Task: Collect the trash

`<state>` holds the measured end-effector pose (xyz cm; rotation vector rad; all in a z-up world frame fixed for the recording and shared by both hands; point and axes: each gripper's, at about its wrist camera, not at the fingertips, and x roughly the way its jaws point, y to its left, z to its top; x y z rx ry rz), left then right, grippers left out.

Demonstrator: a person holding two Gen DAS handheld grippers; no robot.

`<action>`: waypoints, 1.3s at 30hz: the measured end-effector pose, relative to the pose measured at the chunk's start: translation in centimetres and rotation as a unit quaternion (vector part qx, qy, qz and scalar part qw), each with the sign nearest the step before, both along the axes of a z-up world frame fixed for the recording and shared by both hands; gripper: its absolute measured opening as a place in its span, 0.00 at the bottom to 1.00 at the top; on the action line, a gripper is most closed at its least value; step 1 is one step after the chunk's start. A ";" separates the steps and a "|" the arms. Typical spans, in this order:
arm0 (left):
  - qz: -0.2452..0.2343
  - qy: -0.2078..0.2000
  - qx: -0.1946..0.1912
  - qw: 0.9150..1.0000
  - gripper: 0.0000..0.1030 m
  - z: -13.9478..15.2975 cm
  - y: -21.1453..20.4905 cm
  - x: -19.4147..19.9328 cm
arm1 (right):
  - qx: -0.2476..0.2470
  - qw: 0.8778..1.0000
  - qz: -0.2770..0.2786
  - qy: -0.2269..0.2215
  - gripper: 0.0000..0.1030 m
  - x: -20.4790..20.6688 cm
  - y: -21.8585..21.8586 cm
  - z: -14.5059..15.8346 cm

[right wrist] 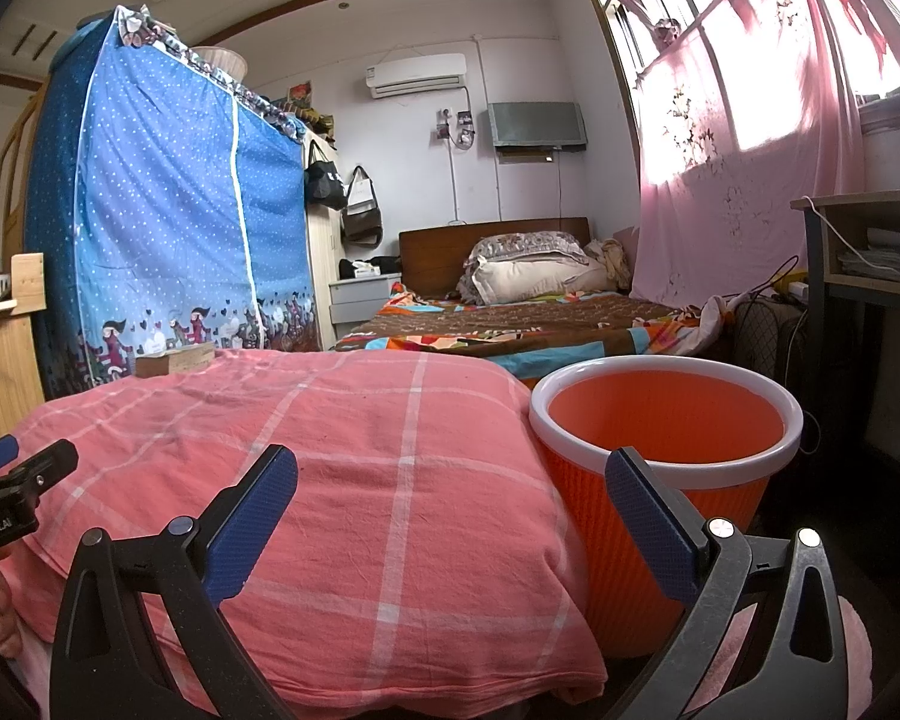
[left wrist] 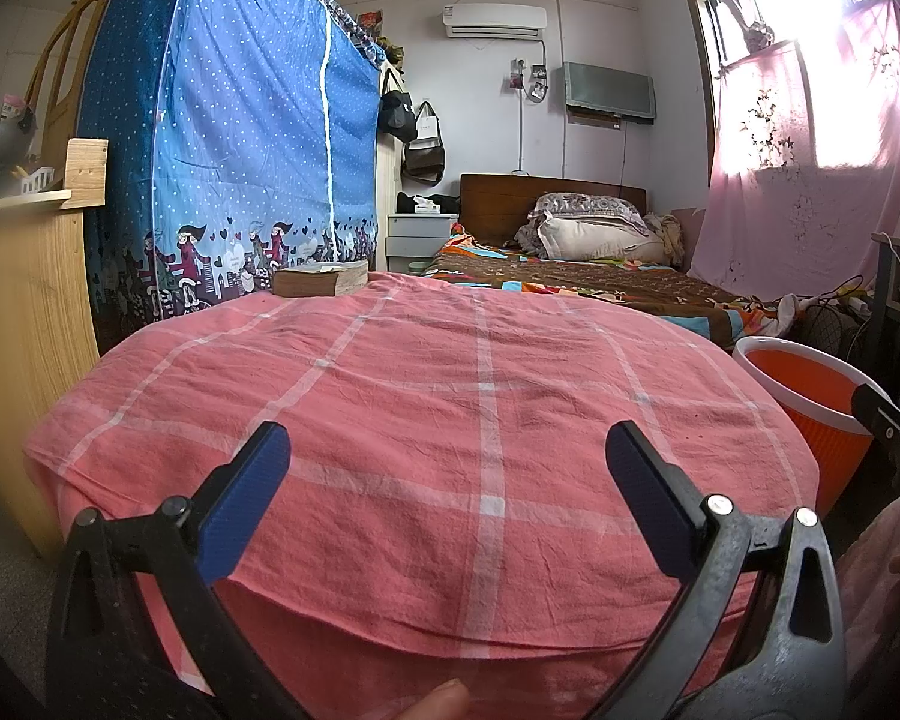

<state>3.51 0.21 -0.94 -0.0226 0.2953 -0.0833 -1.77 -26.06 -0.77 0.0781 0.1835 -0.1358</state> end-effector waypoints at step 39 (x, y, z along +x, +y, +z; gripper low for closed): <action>-0.008 -0.011 0.001 1.000 1.00 -0.1 -0.1 -0.3 | 0.000 1.000 0.000 0.001 1.00 -0.1 0.2 0.0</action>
